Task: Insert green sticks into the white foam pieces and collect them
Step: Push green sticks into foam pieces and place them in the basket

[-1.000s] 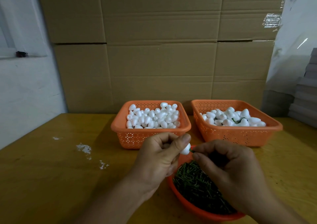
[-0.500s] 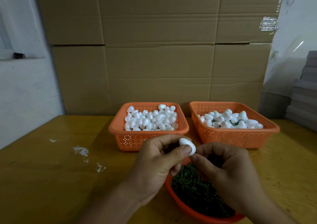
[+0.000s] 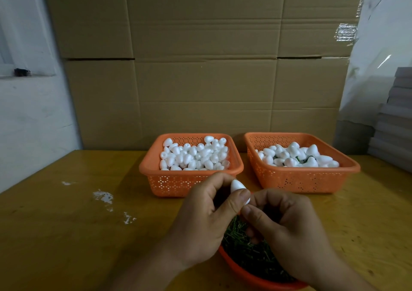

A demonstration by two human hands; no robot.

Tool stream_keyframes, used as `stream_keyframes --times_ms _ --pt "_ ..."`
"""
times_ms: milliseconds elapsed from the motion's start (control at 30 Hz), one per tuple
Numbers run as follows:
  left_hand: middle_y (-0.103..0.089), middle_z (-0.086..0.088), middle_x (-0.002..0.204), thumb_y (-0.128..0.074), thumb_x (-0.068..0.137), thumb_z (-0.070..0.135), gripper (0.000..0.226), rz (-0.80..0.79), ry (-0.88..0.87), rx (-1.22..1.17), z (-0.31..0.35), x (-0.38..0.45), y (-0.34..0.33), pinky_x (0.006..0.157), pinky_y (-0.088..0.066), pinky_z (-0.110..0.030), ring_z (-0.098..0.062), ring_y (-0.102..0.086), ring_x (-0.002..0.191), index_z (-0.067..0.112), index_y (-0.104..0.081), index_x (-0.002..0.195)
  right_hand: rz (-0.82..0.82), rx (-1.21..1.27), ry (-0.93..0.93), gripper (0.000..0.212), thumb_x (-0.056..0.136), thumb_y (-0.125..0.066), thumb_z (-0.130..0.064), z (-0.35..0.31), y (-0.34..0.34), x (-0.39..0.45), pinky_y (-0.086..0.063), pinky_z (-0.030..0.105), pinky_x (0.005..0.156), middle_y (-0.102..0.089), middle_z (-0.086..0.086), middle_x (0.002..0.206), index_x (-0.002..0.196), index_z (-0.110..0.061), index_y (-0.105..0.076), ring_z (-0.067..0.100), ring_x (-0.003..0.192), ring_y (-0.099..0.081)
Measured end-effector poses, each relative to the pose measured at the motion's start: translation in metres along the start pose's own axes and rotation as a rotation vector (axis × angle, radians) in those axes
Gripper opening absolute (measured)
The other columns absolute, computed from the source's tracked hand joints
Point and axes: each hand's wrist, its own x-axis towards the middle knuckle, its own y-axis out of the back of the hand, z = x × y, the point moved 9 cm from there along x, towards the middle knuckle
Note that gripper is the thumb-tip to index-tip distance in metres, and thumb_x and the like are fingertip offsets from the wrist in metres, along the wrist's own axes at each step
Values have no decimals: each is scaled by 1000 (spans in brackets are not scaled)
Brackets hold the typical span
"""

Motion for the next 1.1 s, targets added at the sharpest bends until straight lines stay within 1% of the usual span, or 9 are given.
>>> stream_keyframes --times_ms 167,400,567,633,733,833,933,1033,1100 --pt "-62 17 69 -61 96 42 20 -8 -5 48 0 0 0 62 -45 -13 2 -58 65 23 -62 90 -15 46 -15 12 78 -69 -36 3 -3 1 -57 30 52 -71 12 69 79 -26 -75 27 56 -68" --pt "-66 12 69 -66 94 40 17 18 5 -49 -2 0 0 60 -48 -13 0 -61 62 24 -69 94 -43 131 -63 16 76 -71 -31 5 -4 4 -54 26 53 -70 15 66 79 -16 -76 19 53 -65" --pt "-56 9 68 -60 87 60 35 66 82 -67 -16 -2 3 56 -43 -24 -10 -52 60 41 -67 116 40 143 -116 21 75 -71 -26 9 12 14 -53 25 50 -69 13 63 77 -5 -74 18 51 -60" --pt "-54 9 68 -57 86 60 36 80 95 -65 -19 -2 4 57 -43 -28 -13 -50 61 41 -66 115 102 49 -117 21 76 -72 -30 11 29 24 -50 22 48 -68 11 60 75 -9 -74 15 49 -59" --pt "-52 10 66 -55 88 58 30 87 79 -19 -19 -2 6 56 -42 -29 -13 -48 60 36 -68 104 262 -148 -137 13 88 -73 -20 29 68 48 -45 15 46 -70 1 61 75 -16 -74 4 47 -57" --pt "-53 12 65 -56 89 57 29 79 79 10 -20 -3 5 57 -42 -27 -9 -49 60 33 -69 98 416 -383 -165 7 91 -72 -18 54 113 75 -49 28 54 -70 -2 65 89 -16 -78 9 58 -63" --pt "-55 10 66 -57 89 55 27 61 89 20 -22 -2 3 58 -43 -27 -9 -50 60 31 -69 95 492 -624 -239 15 94 -69 -25 77 151 97 -50 34 55 -71 0 71 97 -13 -78 21 59 -64" --pt "-55 7 67 -57 90 55 28 54 82 31 -23 -2 3 56 -43 -28 -11 -49 59 30 -69 93 537 -830 -370 27 94 -66 -32 91 179 114 -51 33 54 -68 6 63 78 -13 -76 25 55 -64" --pt "-55 8 65 -56 90 54 27 55 71 47 -22 -2 4 54 -43 -27 -11 -49 58 30 -69 93 564 -925 -444 37 92 -65 -36 96 191 122 -45 27 53 -64 9 61 66 -10 -69 25 53 -61"
